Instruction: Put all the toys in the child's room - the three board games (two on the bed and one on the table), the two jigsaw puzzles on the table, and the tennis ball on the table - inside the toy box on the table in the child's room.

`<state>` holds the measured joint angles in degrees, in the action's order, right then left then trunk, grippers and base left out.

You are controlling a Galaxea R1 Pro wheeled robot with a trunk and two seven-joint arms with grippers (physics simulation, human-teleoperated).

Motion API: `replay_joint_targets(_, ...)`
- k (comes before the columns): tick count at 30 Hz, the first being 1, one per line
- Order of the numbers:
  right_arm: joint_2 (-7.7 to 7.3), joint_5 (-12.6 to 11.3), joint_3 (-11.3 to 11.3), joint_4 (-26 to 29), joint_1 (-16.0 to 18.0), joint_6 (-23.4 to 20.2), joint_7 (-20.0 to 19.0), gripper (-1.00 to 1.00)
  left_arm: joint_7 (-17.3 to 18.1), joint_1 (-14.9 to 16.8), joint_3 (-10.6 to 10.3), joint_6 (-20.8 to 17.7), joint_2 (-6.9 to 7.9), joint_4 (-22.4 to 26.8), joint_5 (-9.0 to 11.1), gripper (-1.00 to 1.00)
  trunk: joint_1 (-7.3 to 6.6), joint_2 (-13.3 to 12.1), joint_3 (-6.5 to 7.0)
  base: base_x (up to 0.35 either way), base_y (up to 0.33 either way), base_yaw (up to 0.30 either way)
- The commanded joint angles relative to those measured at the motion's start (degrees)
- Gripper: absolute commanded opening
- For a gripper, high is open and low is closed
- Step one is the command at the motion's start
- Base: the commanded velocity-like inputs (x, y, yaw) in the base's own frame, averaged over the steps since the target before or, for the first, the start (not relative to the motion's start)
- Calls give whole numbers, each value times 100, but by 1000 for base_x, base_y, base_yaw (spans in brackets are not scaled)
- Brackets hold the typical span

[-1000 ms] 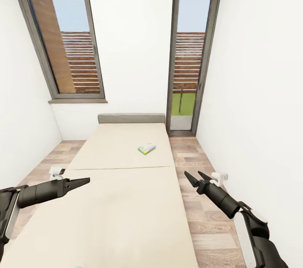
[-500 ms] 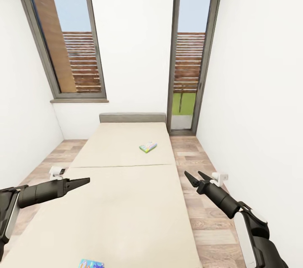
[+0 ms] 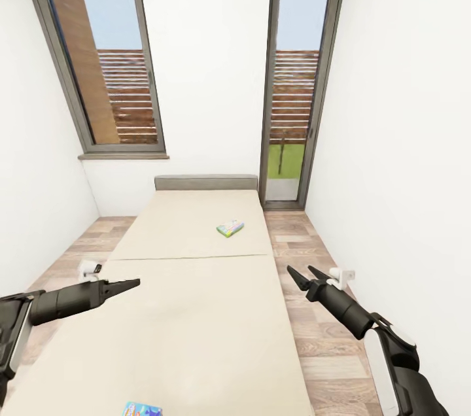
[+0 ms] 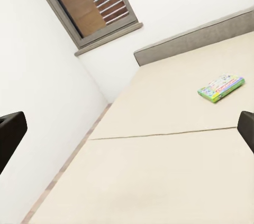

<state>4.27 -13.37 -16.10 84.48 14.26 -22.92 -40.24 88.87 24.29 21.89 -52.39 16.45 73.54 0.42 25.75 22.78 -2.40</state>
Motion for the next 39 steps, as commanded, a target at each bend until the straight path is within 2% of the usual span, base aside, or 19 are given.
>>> replay_joint_targets(1, 5, -41, -14, 3, 7, -51, -19, 100, 23, 5, -2, -60, 3, -42, -4, 100, 4, 14, -14, 0, 0, 0)
replay_joint_targets(10, -5, -58, -32, 12, 7, -61, -25, 100, -70, 5, 45, 283, 4, -967, 1, 100, 4, 14, -14, 0, 0, 0)
replay_joint_targets(14, -6, -60, -51, 16, 7, -88, -27, 100, -582, 5, 54, 293, -2, -1338, 1, 100, 4, 14, -14, 0, 0, 0)
replay_joint_targets(17, -6, -60, -57, 16, 7, -100, -27, 100, -943, 5, 57, 257, -2, -1394, 24, 100, 4, 14, -14, 0, 0, 0)
replay_joint_targets(28, -6, -37, -38, 12, 7, -116, -19, 100, -1727, 5, 53, 246, -43, -1651, 56, 100, 4, 14, -14, 0, 0, 0)
replay_joint_targets(33, -6, -35, -44, 12, 7, -116, -18, 100, -1977, 5, 58, 288, -175, -1672, 54, 100, 4, 14, -14, -24, 0, 0)
replay_joint_targets(39, -6, -43, -44, 16, 7, -116, -18, 100, -2051, 5, 61, 296, -212, -1680, 71, 100, 4, 14, -14, -256, 0, 0)
